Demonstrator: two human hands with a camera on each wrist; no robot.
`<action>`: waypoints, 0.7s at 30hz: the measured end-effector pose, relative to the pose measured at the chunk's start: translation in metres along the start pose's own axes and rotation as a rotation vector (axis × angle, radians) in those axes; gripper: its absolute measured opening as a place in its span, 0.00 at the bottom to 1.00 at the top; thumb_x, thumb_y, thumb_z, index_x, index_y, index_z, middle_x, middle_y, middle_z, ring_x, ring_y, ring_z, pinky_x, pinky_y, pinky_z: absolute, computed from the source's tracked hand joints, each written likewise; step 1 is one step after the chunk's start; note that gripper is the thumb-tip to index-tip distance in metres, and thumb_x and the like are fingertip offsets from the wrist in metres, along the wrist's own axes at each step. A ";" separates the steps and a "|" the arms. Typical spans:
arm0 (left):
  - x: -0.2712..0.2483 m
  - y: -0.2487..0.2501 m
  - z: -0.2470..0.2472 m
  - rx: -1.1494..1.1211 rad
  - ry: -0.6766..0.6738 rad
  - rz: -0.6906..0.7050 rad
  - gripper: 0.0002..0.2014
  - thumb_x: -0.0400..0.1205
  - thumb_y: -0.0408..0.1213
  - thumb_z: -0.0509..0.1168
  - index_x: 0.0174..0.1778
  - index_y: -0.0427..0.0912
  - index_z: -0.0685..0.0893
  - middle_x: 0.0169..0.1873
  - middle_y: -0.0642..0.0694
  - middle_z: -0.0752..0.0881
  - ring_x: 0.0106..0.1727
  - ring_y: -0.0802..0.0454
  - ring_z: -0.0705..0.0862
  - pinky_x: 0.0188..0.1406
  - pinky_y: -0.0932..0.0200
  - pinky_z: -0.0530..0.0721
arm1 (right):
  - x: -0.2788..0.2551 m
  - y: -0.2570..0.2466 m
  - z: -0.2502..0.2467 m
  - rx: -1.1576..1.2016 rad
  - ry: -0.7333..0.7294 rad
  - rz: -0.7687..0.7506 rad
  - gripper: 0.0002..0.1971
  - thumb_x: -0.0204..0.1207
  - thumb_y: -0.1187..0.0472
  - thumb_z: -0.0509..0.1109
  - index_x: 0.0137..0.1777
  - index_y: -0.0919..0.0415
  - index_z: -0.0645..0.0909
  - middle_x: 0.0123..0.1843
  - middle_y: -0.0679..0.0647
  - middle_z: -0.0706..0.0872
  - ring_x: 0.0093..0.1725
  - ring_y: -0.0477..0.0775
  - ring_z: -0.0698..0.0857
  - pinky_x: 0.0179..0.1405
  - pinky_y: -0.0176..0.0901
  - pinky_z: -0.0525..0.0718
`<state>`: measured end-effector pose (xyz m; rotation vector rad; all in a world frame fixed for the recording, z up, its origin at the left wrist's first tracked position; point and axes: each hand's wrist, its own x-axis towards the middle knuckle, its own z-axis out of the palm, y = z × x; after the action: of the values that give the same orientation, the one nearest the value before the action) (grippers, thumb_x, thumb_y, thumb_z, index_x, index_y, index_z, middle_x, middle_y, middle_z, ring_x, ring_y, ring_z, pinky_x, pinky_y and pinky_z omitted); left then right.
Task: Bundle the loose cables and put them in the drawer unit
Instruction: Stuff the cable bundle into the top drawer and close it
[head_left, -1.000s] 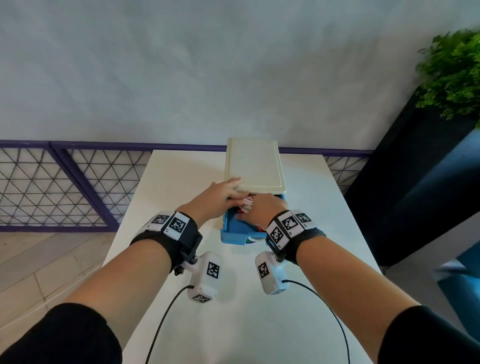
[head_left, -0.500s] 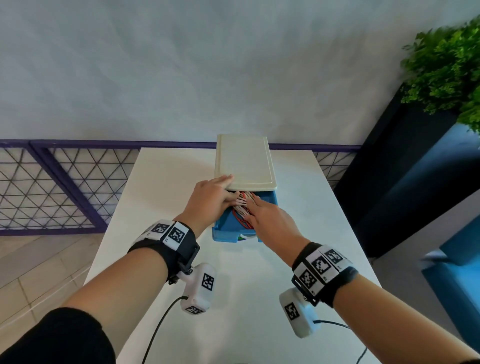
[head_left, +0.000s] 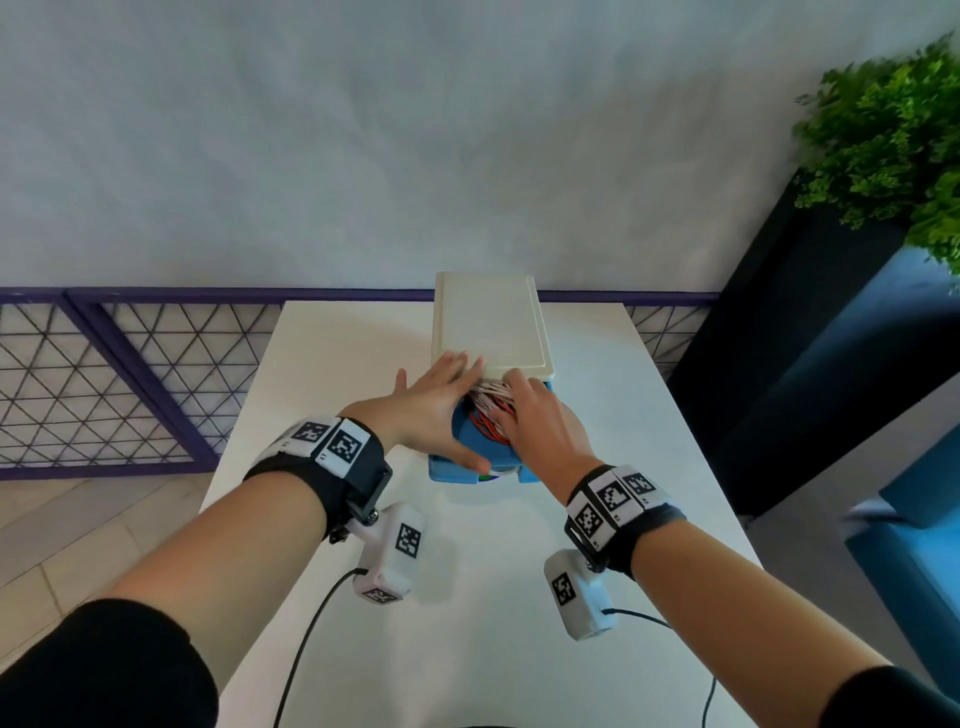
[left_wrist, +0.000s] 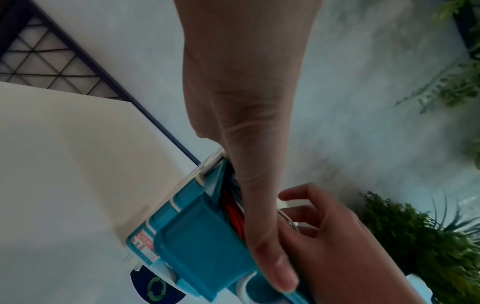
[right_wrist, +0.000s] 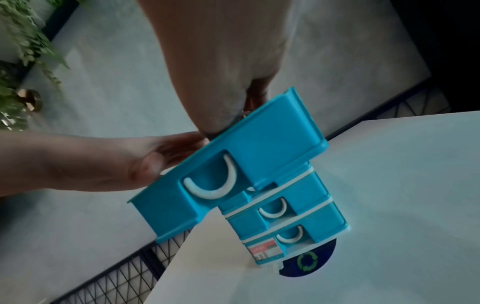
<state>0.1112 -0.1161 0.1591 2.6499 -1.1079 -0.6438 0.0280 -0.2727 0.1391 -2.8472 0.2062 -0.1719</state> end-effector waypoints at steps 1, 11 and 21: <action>0.000 0.002 0.000 0.019 -0.013 -0.016 0.69 0.55 0.73 0.72 0.81 0.55 0.32 0.82 0.56 0.32 0.81 0.59 0.28 0.77 0.29 0.32 | -0.001 0.000 -0.001 0.010 0.016 0.011 0.18 0.82 0.52 0.65 0.65 0.62 0.74 0.59 0.59 0.81 0.52 0.63 0.85 0.38 0.48 0.77; 0.002 0.010 -0.010 0.188 0.109 -0.016 0.65 0.49 0.77 0.70 0.79 0.46 0.59 0.80 0.53 0.57 0.82 0.50 0.55 0.77 0.25 0.43 | 0.001 0.002 0.001 -0.282 -0.001 -0.054 0.18 0.86 0.49 0.56 0.62 0.59 0.80 0.60 0.56 0.80 0.61 0.59 0.78 0.53 0.50 0.72; 0.012 0.013 -0.023 0.283 0.169 0.007 0.41 0.54 0.74 0.71 0.53 0.47 0.75 0.52 0.52 0.73 0.57 0.47 0.75 0.65 0.34 0.66 | 0.005 0.010 -0.008 -0.104 0.037 -0.022 0.15 0.81 0.51 0.64 0.54 0.62 0.87 0.53 0.58 0.85 0.50 0.63 0.85 0.52 0.51 0.77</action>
<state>0.1210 -0.1332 0.1807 2.8663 -1.2383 -0.2702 0.0306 -0.2853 0.1447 -2.9522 0.1972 -0.2241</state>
